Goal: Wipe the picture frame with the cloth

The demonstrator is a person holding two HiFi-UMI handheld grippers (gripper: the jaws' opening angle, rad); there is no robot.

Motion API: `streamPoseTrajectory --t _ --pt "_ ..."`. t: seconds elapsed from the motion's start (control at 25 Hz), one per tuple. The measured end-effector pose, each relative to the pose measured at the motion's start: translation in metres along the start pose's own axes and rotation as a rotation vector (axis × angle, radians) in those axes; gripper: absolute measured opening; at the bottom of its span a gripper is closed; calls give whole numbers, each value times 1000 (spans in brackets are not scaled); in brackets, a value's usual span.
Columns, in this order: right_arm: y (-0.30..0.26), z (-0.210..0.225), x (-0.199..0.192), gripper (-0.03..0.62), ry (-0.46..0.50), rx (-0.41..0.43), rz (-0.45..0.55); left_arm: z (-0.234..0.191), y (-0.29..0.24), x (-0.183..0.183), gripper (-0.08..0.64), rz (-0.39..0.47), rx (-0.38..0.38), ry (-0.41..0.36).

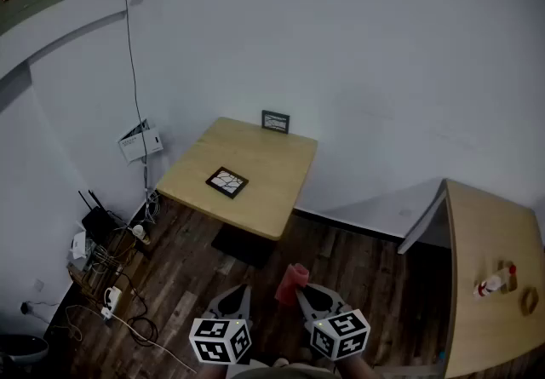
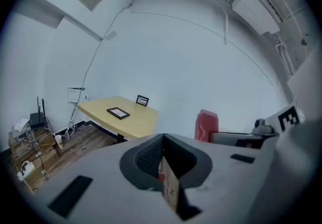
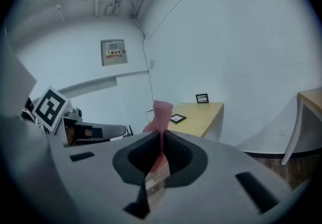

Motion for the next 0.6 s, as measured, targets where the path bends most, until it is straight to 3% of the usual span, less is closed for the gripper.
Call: streamPoseTrajectory --t 0.6 --pt "8 -7 8 15 40 21 13 6 4 0 3 7 -4 7"
Point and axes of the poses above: the fingertips, and each gripper's own axes: y backward along the fingers, z to its right, x out of its top, the point moved 5 cm from there along y, backward along the fingers, and after that the axes turned 2 degrees about -z, right-handed, at the moved point
